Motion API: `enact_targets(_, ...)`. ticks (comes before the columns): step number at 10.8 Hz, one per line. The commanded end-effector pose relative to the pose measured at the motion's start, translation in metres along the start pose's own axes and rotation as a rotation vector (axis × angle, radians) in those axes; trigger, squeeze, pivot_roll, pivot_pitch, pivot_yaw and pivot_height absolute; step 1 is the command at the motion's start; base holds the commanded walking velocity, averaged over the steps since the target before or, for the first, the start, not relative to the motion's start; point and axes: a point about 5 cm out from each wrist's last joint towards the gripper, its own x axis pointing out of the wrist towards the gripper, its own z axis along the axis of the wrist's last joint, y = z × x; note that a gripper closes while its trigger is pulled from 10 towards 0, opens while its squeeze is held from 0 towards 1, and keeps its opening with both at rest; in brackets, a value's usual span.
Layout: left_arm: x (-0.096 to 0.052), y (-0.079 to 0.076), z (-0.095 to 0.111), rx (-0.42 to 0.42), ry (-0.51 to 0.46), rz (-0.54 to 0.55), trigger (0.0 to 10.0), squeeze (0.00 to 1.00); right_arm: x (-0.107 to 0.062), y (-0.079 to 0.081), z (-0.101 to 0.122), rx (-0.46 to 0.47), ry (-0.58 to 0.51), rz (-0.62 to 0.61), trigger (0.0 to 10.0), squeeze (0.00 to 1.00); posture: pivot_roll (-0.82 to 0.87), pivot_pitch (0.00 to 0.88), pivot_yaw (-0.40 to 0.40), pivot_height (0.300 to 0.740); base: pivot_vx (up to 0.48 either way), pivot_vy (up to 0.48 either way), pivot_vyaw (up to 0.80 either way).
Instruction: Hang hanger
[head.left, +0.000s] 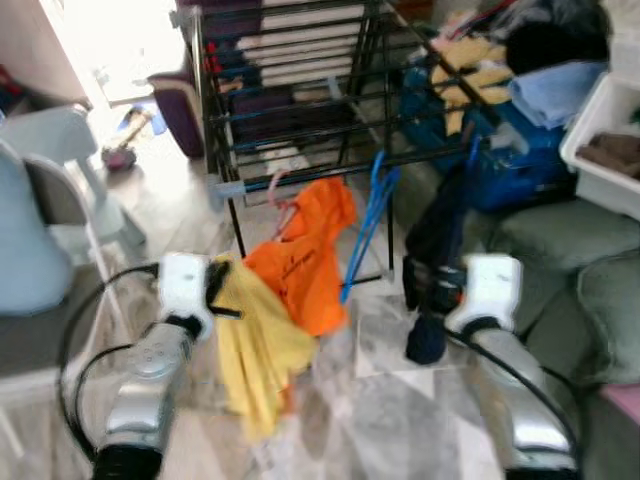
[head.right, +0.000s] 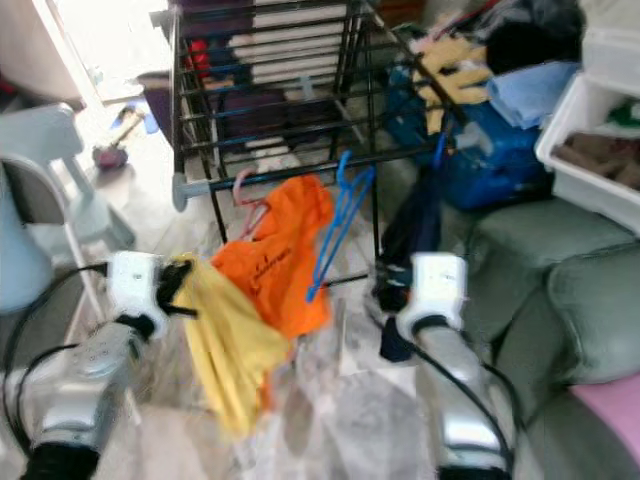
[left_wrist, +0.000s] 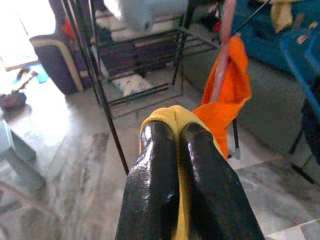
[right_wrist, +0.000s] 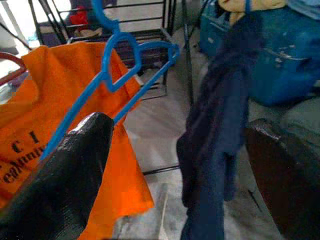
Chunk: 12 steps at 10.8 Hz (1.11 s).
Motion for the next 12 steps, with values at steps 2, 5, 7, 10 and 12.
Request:
enact_targets(2,0.0044,-0.004,0.0101,0.003,-0.043,-0.025,10.0,0.0,-0.0009,-0.0084,-0.0018,-0.01,0.004,-0.039,10.0,0.0,-0.18,0.0,0.075,0.74,0.0,0.48,0.0)
enact_targets(5,0.0017,-0.0092,0.0112,-0.001,-0.057,-0.046,10.0,0.0,-0.0007,-0.01,-0.0014,-0.019,-0.003,-0.061,10.0,0.0,-0.18,0.0,0.077,0.74,0.0,0.16,0.0)
enact_targets(7,0.0004,-0.0104,0.0112,0.005,-0.063,-0.077,10.0,0.0,-0.0008,-0.0098,-0.0025,-0.015,-0.002,-0.06,10.0,0.0,-0.18,0.0,0.078,0.74,0.0,0.0,0.0)
enact_targets(10,0.0001,-0.0094,0.0148,-0.02,-0.076,-0.099,10.0,0.0,-0.0021,-0.0069,-0.0028,-0.027,-0.003,-0.039,10.0,0.0,-0.19,0.0,0.079,0.74,0.0,0.0,0.0)
enact_targets(12,-0.0006,-0.0089,0.0164,-0.017,-0.082,-0.105,10.0,0.0,-0.0028,-0.0053,-0.0031,-0.026,-0.004,-0.026,10.0,0.0,-0.19,0.0,0.076,0.74,0.336,0.0,0.75)
